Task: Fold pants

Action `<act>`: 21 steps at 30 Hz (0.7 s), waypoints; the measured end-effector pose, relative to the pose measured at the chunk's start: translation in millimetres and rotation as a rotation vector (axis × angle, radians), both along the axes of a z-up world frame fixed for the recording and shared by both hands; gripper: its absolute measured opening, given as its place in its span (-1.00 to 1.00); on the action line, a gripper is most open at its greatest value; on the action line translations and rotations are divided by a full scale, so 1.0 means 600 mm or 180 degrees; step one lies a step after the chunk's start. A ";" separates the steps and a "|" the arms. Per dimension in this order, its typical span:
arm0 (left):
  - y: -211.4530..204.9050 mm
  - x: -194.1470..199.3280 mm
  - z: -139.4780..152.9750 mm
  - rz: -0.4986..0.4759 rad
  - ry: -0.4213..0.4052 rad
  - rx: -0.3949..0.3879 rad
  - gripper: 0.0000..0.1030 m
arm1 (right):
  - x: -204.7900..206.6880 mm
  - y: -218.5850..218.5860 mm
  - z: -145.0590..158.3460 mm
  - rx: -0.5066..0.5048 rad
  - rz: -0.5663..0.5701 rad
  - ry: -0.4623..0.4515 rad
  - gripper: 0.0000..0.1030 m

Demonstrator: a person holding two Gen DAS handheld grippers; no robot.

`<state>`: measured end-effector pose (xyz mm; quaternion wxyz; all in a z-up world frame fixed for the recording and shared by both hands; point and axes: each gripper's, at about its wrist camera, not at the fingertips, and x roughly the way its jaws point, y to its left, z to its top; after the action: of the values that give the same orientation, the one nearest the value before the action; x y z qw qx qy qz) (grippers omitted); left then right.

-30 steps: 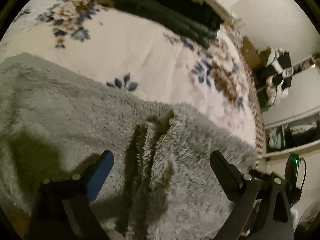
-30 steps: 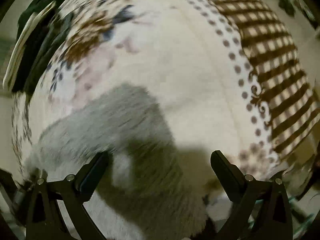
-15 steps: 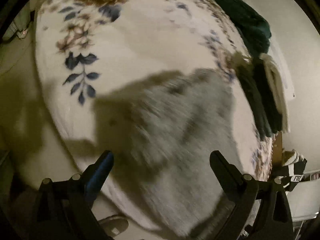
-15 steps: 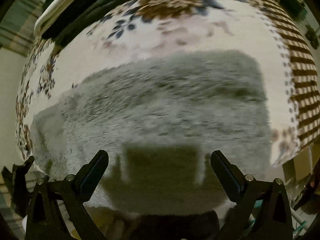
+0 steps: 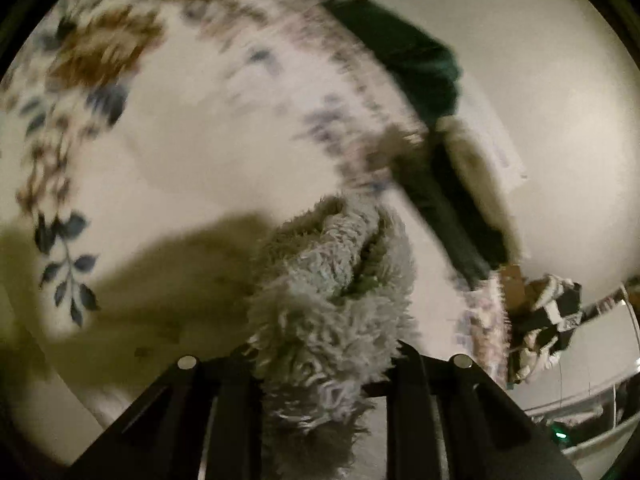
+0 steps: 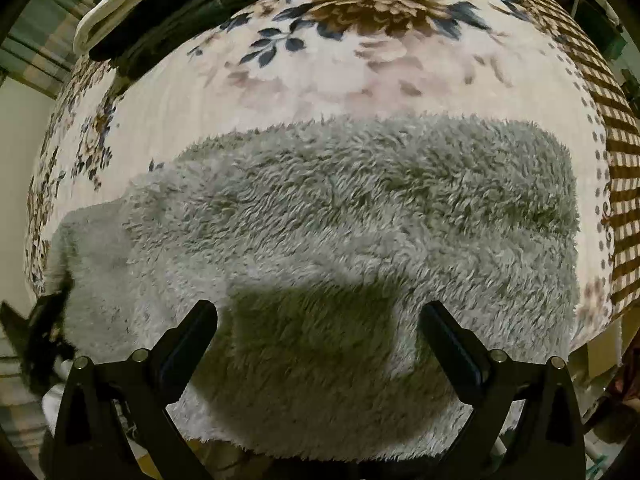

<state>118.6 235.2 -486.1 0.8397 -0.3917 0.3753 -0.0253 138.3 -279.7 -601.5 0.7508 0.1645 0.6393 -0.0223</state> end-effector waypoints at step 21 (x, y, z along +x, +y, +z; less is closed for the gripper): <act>-0.685 -0.051 0.152 -0.2110 -0.0305 0.0025 -0.71 | -0.175 -0.379 0.048 -0.0104 -0.0980 -0.0096 1.00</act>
<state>87.7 -175.8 -394.7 0.8039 -0.2434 0.4426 -0.3140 33.3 -507.0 -573.0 0.7506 0.2485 0.5948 -0.1451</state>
